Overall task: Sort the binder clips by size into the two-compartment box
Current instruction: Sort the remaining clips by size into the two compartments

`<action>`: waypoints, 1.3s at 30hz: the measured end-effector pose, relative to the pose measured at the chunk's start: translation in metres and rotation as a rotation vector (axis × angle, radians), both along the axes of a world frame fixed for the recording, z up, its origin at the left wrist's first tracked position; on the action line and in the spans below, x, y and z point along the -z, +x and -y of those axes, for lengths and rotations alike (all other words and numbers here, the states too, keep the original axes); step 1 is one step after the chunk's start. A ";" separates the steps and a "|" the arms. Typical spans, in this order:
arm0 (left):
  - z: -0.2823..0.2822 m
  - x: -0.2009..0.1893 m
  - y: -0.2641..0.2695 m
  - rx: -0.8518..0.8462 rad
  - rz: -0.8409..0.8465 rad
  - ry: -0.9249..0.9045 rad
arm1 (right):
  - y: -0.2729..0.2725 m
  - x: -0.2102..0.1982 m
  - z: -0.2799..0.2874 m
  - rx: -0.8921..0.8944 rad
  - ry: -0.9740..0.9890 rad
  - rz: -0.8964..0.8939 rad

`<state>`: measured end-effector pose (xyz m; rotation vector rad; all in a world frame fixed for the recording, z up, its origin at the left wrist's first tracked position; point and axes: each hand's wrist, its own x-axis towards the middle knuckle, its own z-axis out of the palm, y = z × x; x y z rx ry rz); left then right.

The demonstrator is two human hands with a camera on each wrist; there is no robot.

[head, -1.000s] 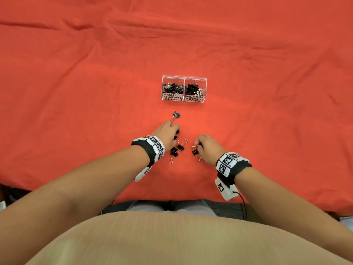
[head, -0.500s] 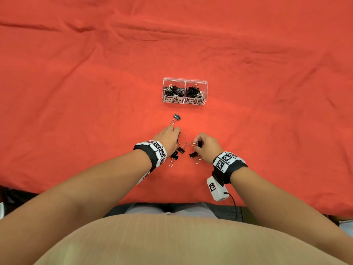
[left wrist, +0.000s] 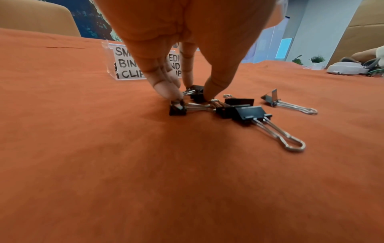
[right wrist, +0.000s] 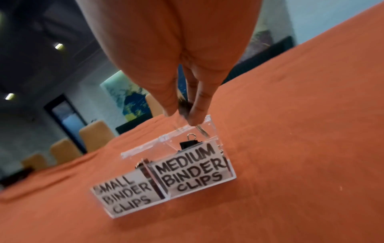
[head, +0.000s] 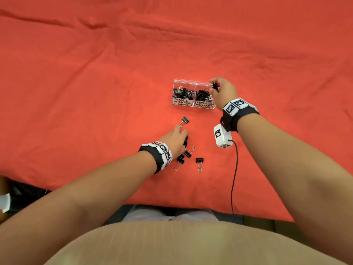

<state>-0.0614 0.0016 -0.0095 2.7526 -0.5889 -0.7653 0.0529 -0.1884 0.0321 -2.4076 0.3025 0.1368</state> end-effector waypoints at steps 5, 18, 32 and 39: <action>-0.002 0.001 0.003 0.009 0.031 0.014 | -0.005 0.003 -0.009 -0.097 -0.134 -0.011; -0.009 0.006 -0.001 0.157 0.061 -0.007 | -0.059 0.054 -0.052 -0.674 -0.313 -0.162; -0.008 0.008 0.003 0.261 0.121 0.046 | -0.145 0.031 -0.016 -0.522 -0.148 -0.412; -0.001 0.006 0.004 0.252 0.133 0.082 | -0.175 0.048 -0.027 -0.552 -0.268 -0.331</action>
